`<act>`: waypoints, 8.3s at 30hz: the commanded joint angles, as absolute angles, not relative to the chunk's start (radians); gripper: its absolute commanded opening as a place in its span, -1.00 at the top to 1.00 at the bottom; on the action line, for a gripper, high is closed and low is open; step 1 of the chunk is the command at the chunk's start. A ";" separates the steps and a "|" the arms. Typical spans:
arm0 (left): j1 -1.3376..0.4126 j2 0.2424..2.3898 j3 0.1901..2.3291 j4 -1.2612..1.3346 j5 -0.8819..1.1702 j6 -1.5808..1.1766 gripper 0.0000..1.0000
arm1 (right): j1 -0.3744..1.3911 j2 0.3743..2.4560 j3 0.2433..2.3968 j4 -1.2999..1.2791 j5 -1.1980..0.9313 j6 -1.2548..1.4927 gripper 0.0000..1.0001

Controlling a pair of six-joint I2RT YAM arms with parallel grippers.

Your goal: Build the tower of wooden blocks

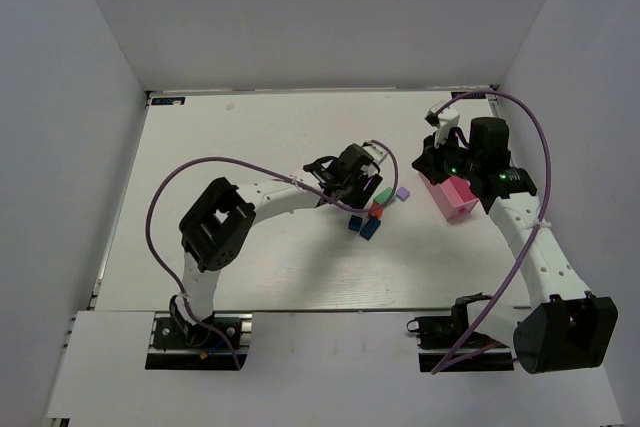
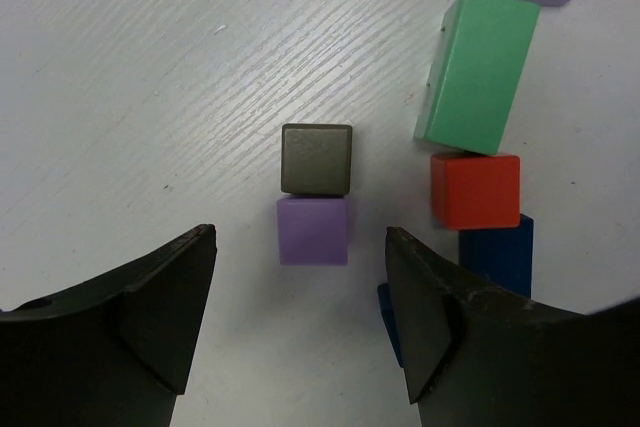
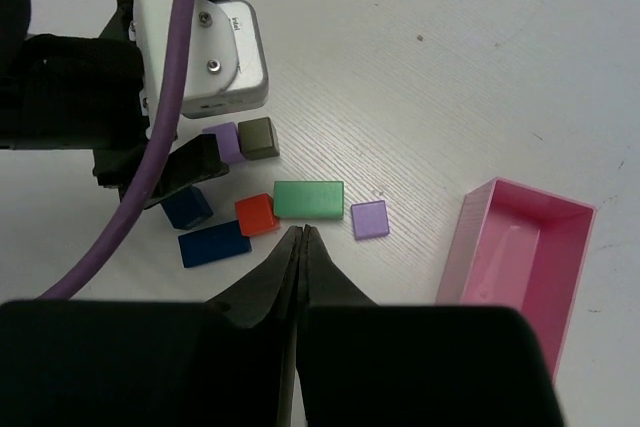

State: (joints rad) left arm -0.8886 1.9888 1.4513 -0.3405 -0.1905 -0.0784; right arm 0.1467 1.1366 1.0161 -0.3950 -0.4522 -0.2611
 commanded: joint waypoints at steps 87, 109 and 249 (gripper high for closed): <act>-0.615 1.942 1.347 -0.485 0.325 0.850 0.07 | 0.176 1.115 0.992 -0.364 -0.482 -0.267 1.00; -0.624 1.497 1.229 -0.445 0.209 0.646 -1.00 | 0.198 1.111 0.986 -0.428 -0.575 -0.388 -0.08; -0.601 0.805 0.776 -0.293 0.143 0.054 -0.67 | 0.657 2.103 1.603 -0.676 -0.350 -1.034 0.47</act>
State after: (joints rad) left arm -0.6048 0.8219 0.7776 -0.3061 0.1246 0.0620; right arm 0.6502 2.0853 1.5768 -0.6197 -0.3378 -1.0321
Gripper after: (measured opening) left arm 0.836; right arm 0.401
